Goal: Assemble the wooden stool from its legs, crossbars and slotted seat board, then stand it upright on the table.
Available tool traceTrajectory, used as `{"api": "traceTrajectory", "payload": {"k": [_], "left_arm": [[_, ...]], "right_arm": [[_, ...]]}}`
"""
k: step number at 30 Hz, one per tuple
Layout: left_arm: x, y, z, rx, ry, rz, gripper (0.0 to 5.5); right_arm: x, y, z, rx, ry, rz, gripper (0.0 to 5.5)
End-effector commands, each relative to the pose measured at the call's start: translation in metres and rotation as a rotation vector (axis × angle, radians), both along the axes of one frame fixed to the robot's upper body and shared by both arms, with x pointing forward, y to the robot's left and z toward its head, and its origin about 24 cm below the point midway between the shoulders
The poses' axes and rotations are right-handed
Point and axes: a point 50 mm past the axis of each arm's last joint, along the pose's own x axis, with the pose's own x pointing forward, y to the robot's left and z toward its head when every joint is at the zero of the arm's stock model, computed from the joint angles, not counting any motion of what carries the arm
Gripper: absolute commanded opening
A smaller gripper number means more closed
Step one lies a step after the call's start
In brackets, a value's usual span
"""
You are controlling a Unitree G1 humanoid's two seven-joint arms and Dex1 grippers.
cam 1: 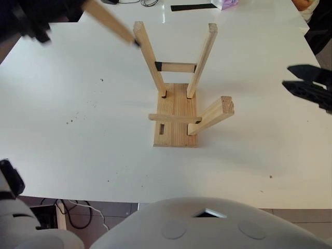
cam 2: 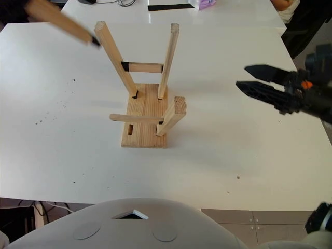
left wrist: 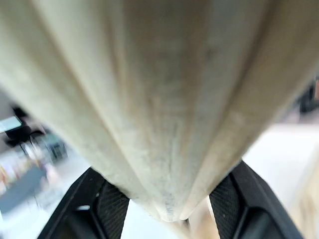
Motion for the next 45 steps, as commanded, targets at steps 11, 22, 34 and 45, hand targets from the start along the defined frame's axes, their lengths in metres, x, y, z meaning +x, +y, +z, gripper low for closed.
{"api": "traceTrajectory", "payload": {"k": [11,22,34,45], "left_arm": [[-0.054,-0.024,-0.096,-0.019,-0.006,-0.280,2.05],[-0.063,-0.042,-0.120,0.003,-0.038,-0.405,2.05],[-0.052,-0.031,-0.125,0.072,-0.023,-0.421,2.05],[-0.032,-0.033,-0.132,0.093,-0.043,-0.428,2.05]], "right_arm": [[-0.005,0.019,-0.011,-0.053,-0.005,0.047,3.12],[0.003,0.037,-0.020,-0.070,0.001,0.121,3.12],[-0.001,0.041,-0.027,-0.078,0.011,0.129,3.12],[0.000,0.048,-0.028,-0.088,0.020,0.169,3.12]]}}
